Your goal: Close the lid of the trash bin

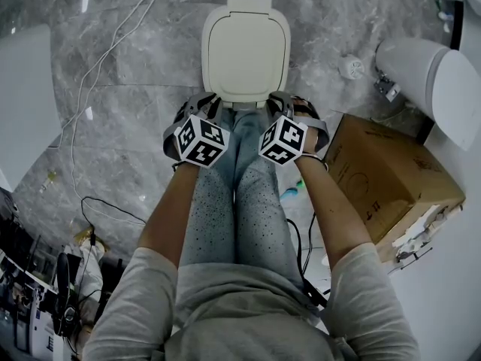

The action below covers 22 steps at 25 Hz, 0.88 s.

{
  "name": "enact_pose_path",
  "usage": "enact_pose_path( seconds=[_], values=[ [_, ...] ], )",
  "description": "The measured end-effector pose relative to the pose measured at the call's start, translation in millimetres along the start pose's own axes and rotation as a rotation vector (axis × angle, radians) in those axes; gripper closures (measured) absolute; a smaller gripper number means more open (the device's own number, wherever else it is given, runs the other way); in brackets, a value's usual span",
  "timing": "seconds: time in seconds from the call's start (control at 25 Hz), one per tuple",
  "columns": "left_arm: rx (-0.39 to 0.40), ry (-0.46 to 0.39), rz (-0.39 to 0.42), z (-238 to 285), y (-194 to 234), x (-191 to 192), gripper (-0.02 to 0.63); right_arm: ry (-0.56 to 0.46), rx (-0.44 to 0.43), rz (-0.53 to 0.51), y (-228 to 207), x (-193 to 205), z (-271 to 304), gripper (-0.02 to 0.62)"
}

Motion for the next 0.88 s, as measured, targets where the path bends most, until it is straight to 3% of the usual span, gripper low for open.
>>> enact_pose_path(
  seconds=[0.2,0.44,0.68,0.88],
  values=[
    [0.014,-0.006,0.008,2,-1,1,0.548,0.002,0.007,0.007,1,2,-1,0.512],
    [0.029,0.066,0.025,13,4,0,0.549,0.009,0.002,0.000,3,-1,0,0.520],
    [0.013,0.028,0.024,2,2,-1,0.551,-0.035,0.012,0.039,2,-2,-8,0.523],
    [-0.021,-0.023,0.045,-31,4,-19,0.553,-0.117,0.073,0.024,-11,-25,-41,0.534]
  ],
)
Point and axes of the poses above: the fingertips, and each gripper's own axes: z forward along the fingers, y to its left, x out of its underside, the point moved 8 cm from there along -z, backward along the fingers, and after that the axes turned 5 degrees about x, right-handed, at the moved point
